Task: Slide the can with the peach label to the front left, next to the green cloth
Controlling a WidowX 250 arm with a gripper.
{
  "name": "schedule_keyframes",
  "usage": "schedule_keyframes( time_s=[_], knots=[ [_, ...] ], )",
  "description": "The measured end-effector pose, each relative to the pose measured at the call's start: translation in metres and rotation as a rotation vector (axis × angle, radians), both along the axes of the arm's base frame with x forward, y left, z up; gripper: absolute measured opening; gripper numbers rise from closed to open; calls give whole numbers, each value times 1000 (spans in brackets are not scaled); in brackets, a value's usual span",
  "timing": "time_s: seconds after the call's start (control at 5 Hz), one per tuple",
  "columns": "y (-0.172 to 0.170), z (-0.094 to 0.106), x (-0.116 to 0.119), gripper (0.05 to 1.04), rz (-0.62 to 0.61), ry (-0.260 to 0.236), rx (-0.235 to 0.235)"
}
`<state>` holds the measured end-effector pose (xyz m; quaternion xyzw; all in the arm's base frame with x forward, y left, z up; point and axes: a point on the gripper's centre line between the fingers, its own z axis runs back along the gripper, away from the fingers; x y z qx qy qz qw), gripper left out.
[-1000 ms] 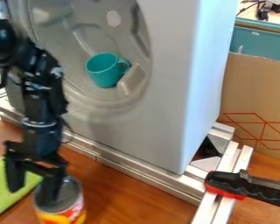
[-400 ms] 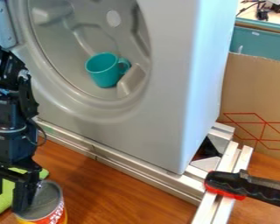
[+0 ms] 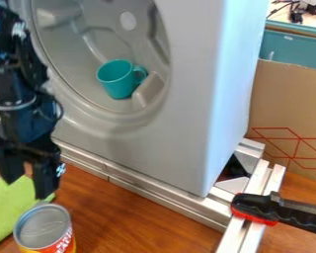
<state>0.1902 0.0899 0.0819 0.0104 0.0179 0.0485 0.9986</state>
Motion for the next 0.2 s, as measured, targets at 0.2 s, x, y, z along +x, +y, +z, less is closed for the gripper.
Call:
schedule_keyframes(
  time_s=[0.2],
  knots=[
    [-2, 23, 8, 1000, -55, -82, 2]
  ],
)
